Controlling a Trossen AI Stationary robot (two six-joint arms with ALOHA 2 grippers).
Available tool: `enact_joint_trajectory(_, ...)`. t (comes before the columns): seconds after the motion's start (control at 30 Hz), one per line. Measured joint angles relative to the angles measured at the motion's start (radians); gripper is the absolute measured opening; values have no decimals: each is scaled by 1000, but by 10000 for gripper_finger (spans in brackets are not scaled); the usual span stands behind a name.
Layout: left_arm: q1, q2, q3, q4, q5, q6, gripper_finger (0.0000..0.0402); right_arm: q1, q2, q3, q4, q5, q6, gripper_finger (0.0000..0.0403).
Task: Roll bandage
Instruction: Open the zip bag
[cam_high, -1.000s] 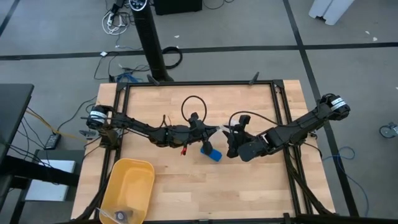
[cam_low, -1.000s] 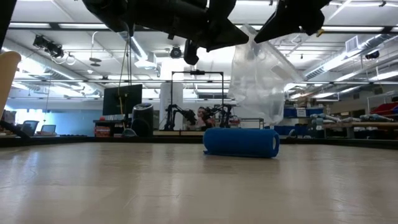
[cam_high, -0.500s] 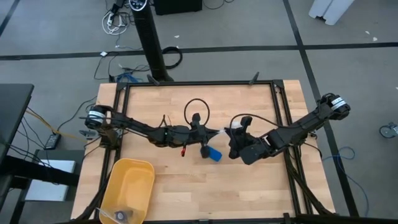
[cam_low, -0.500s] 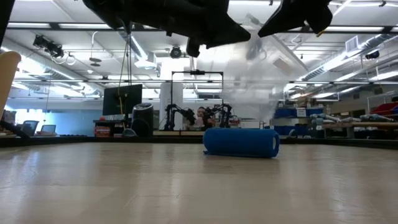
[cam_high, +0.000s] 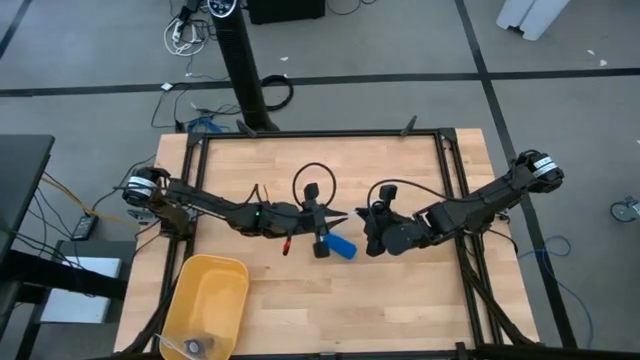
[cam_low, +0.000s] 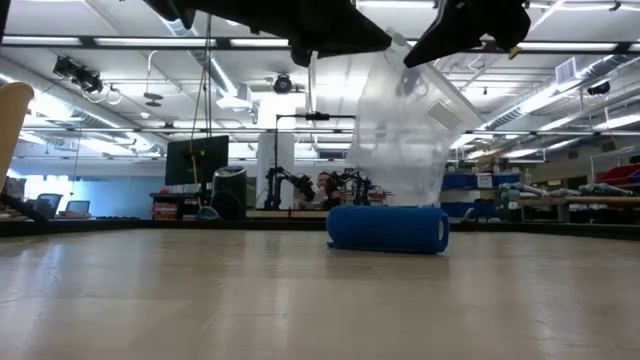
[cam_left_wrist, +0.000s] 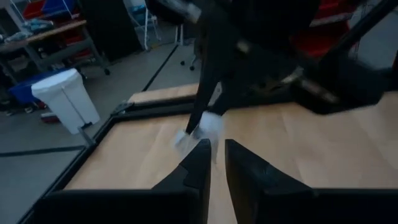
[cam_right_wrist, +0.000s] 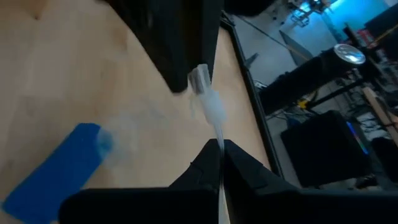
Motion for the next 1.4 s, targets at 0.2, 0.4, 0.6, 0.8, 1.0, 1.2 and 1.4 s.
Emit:
enact_joint_trajectory(0.2,0,0,0,-4,-4,-14,56,-27,0,1,6,-48,-4,4)
enact_joint_trajectory(0.4,3,0,0,-3,-4,-27,51,-30,0,1,17,-59,-17,4)
enact_joint_trajectory(0.6,11,0,0,-4,-4,-20,12,-30,0,1,29,-66,-18,4)
enact_joint_trajectory(0.8,13,0,0,-7,-4,24,5,-30,0,0,32,-78,-10,13)
enact_joint_trajectory(1.0,14,1,-18,-15,-92,25,3,-12,-2,0,35,-9,30,59)
enact_joint_trajectory(1.2,14,2,-47,-9,-91,-3,2,-15,-39,0,14,-109,131,102)
enact_joint_trajectory(1.4,14,2,-48,-4,-91,-3,1,-52,-59,0,44,-282,181,113)
